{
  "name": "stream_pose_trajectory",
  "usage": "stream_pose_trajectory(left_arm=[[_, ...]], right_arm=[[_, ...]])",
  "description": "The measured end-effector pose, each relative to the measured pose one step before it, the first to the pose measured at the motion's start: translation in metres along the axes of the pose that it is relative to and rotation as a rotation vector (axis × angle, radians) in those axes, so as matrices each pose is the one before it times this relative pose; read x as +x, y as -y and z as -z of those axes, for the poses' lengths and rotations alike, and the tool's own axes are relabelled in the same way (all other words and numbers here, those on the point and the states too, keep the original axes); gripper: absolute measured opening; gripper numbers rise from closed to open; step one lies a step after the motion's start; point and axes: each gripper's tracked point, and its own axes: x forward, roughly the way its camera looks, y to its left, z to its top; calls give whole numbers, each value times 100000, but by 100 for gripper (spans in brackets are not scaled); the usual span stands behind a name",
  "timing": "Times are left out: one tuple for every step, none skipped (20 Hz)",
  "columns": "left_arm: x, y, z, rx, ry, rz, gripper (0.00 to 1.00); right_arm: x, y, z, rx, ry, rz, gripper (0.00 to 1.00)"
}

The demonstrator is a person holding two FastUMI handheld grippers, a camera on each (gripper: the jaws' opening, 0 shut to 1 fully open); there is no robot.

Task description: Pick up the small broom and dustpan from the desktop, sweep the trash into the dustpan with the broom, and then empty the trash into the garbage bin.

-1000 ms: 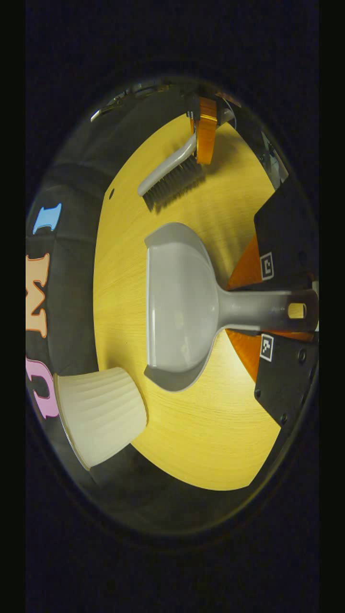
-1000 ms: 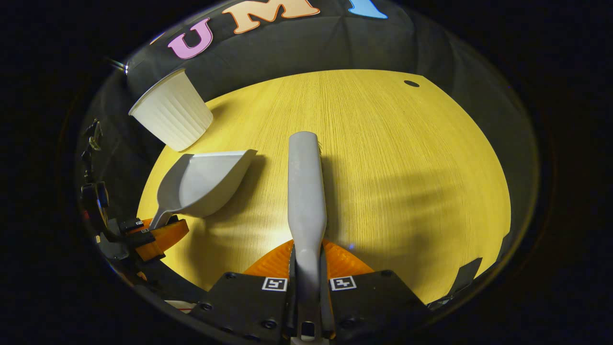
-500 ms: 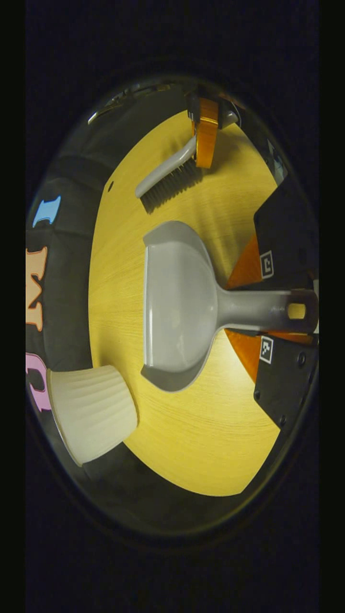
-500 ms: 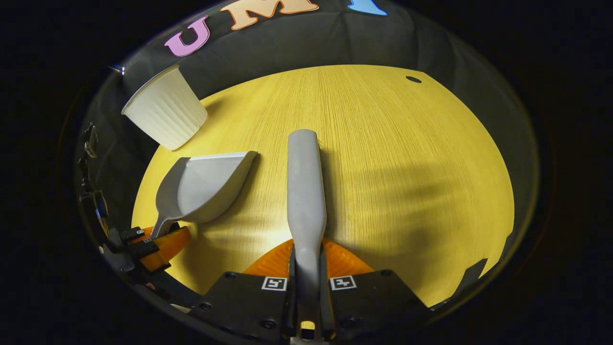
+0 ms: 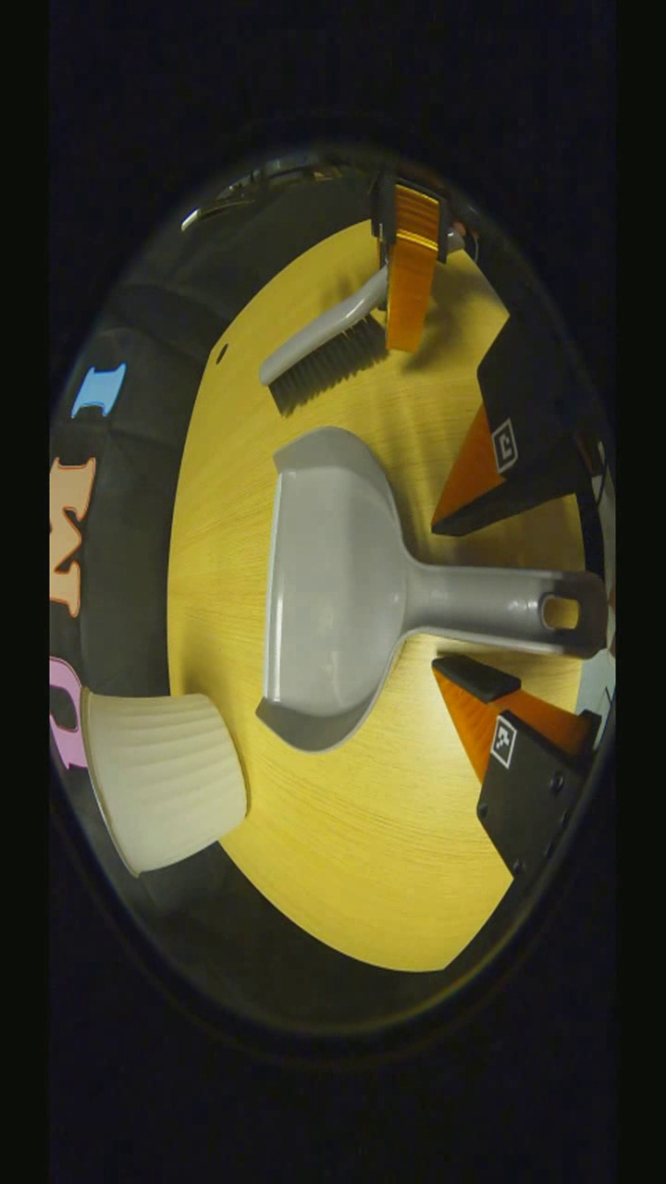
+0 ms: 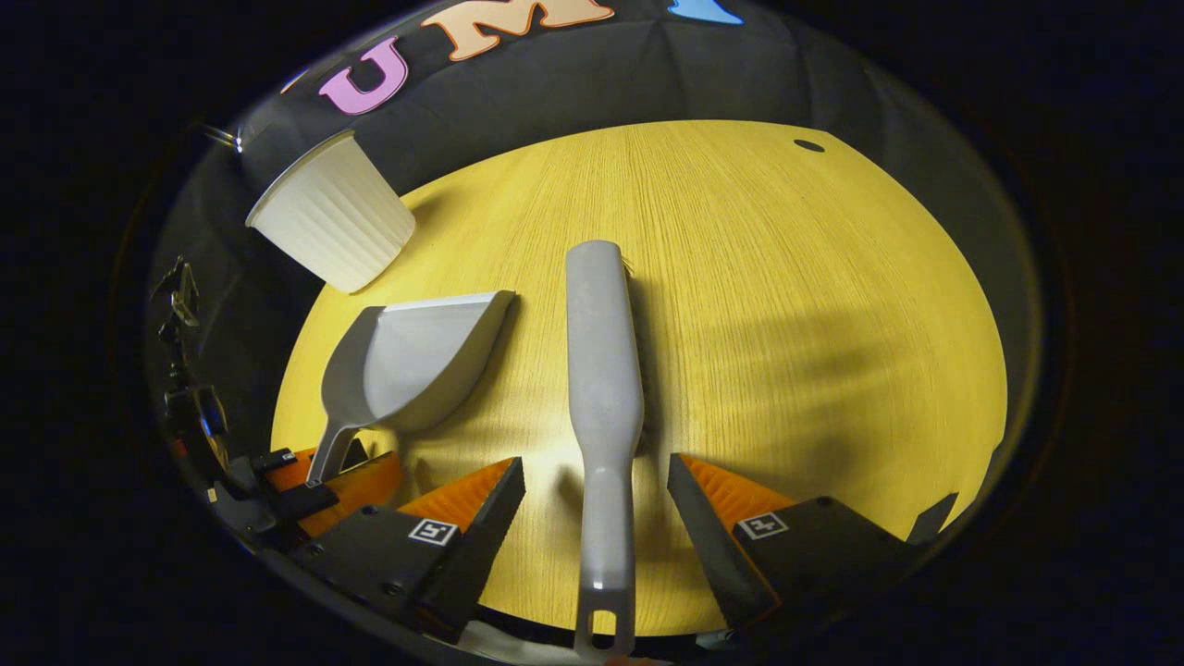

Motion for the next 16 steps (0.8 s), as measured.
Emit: stream_pose_trajectory(left_arm=[[-392,-295,-266,966,1274,-1225,80],[-573,-231,-439,959,1691,-1029,81],[-623,-348,-619,801,2472,-1065,81],[-804,-331,-1031,770,4026,-977,82],[-1085,-290,-797,904,2692,-489,82],[-1274,-355,-984,984,3002,-471,83],[-1289,-424,-1120,928,3456,-695,83],[-1486,-558,-1147,898,3920,-968,86],[-1677,-597,-1760,107,5948,-982,87],[-1353,-375,-1535,-469,5396,-1433,89],[-1166,-494,-1804,-385,5607,-1546,90],[-1078,-322,-1516,61,4724,-886,89],[-1028,-288,-1499,101,4640,-1154,90],[-1061,396,-1377,-223,5169,-397,89],[-1143,613,-1178,-724,4548,168,90],[-1015,526,-1170,-902,4347,753,89]], right_arm=[[-205,-143,-293,668,1191,-629,93],[-548,-118,-391,743,1569,-518,93],[-695,-38,-376,1046,1980,-858,93],[-935,-204,-355,1577,1204,-1357,93],[-1438,-489,-305,2402,1843,-2380,93],[-1635,-448,-567,2655,2952,-2347,93],[-1873,-298,-593,2411,3501,-1996,93],[-1854,-300,-738,2096,4459,-1316,93],[-1659,18,-1111,2200,5659,173,93],[-1674,200,-1358,2305,7452,663,93],[-1705,77,-1549,1879,7375,992,93],[-1218,-110,-1363,1177,6689,747,93],[-1071,-19,-928,435,6847,589,93],[-915,-145,-974,-348,5829,-10,92],[-893,-70,-714,-701,5160,216,92],[-509,-41,-406,-1081,3703,74,93]])
